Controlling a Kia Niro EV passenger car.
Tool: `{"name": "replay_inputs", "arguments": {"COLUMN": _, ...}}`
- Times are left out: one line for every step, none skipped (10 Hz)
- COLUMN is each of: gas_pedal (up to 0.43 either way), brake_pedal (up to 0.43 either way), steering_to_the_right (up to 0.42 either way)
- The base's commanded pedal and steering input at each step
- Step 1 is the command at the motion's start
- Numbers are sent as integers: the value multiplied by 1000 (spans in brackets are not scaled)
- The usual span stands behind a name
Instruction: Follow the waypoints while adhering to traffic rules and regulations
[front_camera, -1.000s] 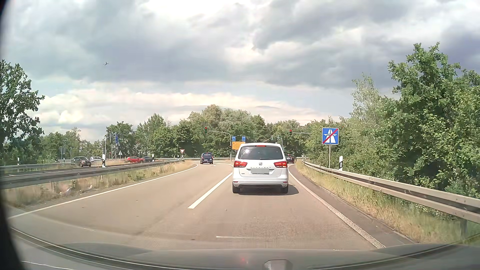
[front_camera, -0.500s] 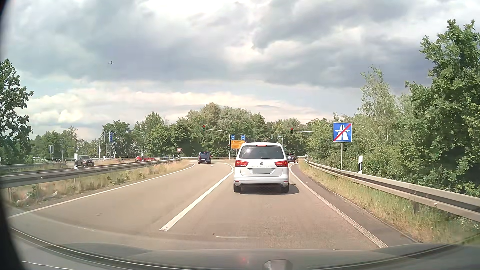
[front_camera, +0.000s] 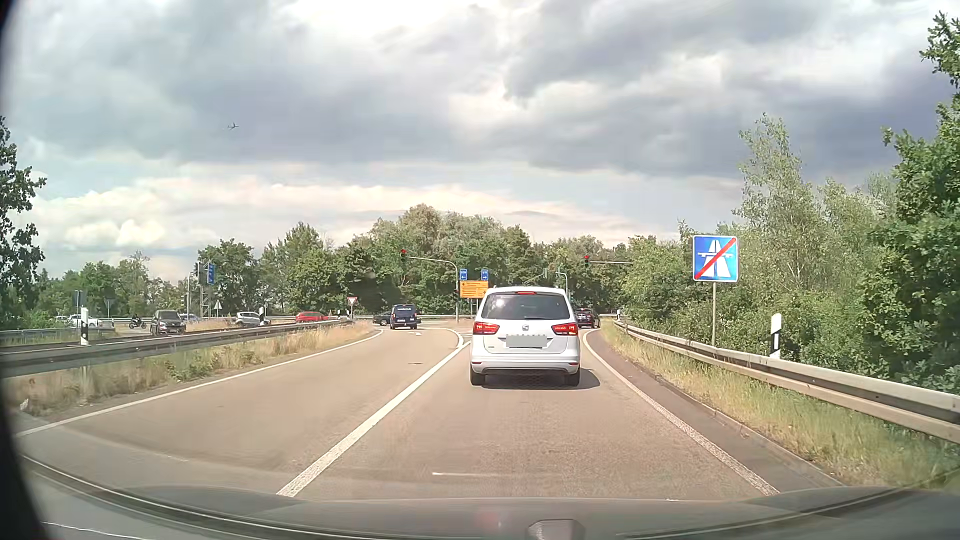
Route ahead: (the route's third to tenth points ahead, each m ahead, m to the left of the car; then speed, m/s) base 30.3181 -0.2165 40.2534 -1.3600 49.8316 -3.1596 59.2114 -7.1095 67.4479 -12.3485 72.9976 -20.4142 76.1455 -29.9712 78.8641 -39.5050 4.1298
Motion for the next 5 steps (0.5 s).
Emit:
{"name": "replay_inputs", "arguments": {"gas_pedal": 0, "brake_pedal": 55, "steering_to_the_right": 1}}
{"name": "replay_inputs", "arguments": {"gas_pedal": 0, "brake_pedal": 49, "steering_to_the_right": 1}}
{"name": "replay_inputs", "arguments": {"gas_pedal": 0, "brake_pedal": 37, "steering_to_the_right": 1}}
{"name": "replay_inputs", "arguments": {"gas_pedal": 0, "brake_pedal": 37, "steering_to_the_right": 1}}
{"name": "replay_inputs", "arguments": {"gas_pedal": 0, "brake_pedal": 37, "steering_to_the_right": 1}}
